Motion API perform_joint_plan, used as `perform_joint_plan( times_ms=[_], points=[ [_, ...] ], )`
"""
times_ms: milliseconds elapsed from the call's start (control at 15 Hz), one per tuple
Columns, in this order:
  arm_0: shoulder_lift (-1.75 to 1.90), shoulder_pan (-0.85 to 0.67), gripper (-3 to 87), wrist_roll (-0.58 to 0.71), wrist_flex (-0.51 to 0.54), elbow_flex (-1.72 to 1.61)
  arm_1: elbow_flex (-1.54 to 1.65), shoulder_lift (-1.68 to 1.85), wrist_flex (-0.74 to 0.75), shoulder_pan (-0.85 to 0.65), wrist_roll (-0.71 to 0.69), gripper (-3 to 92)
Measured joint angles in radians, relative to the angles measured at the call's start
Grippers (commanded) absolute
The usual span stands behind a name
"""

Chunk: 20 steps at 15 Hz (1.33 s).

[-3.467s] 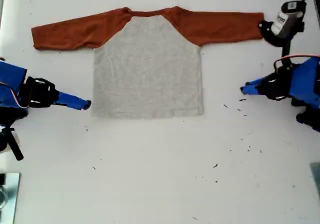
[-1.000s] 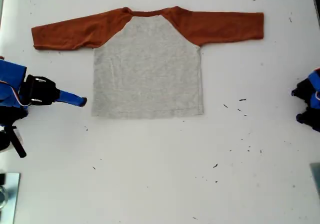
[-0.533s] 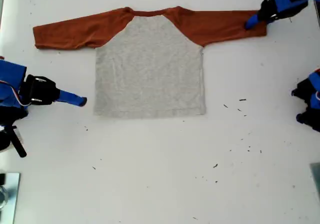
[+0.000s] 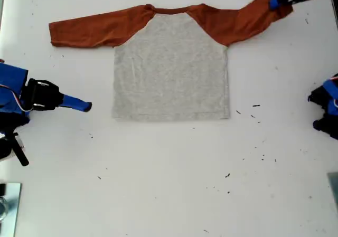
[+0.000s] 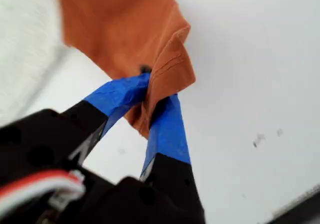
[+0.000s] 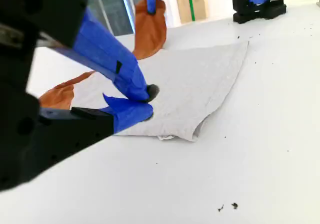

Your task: Fold t shirt

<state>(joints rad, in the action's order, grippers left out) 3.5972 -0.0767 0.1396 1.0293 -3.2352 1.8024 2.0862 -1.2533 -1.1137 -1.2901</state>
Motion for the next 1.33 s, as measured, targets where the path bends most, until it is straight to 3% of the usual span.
perform_joint_plan(
  times_ms=[133,267,333,533,600,800,933,1133,1333],
  points=[
    [0.0,0.0,-0.1,0.0,0.0,0.0,-0.158,-0.008,-0.015,0.281,0.166,23.3],
    [0.0,0.0,-0.1,0.0,0.0,0.0,-0.38,-0.124,-0.009,0.604,0.319,21.4],
    [0.0,0.0,-0.2,0.0,0.0,0.0,-0.451,-0.14,-0.063,0.643,0.376,21.4],
    [0.0,0.0,-0.2,0.0,0.0,0.0,-0.417,-0.069,-0.155,0.604,0.408,21.4],
    [0.0,0.0,-0.2,0.0,0.0,0.0,-0.31,0.035,-0.143,0.569,0.407,15.7],
    [0.0,-0.008,2.2,0.0,0.0,0.0,0.218,0.374,-0.04,0.451,0.397,3.9],
    [0.0,-0.032,-0.3,-0.005,-0.002,0.0,0.606,0.522,0.055,0.453,0.436,3.7],
    [-0.006,-0.055,-0.3,-0.11,-0.052,0.0,1.026,0.765,0.112,0.462,0.518,3.5],
    [-0.209,-0.052,-0.3,-0.331,-0.054,0.135,1.131,0.874,0.141,0.491,0.531,3.5]
  ],
)
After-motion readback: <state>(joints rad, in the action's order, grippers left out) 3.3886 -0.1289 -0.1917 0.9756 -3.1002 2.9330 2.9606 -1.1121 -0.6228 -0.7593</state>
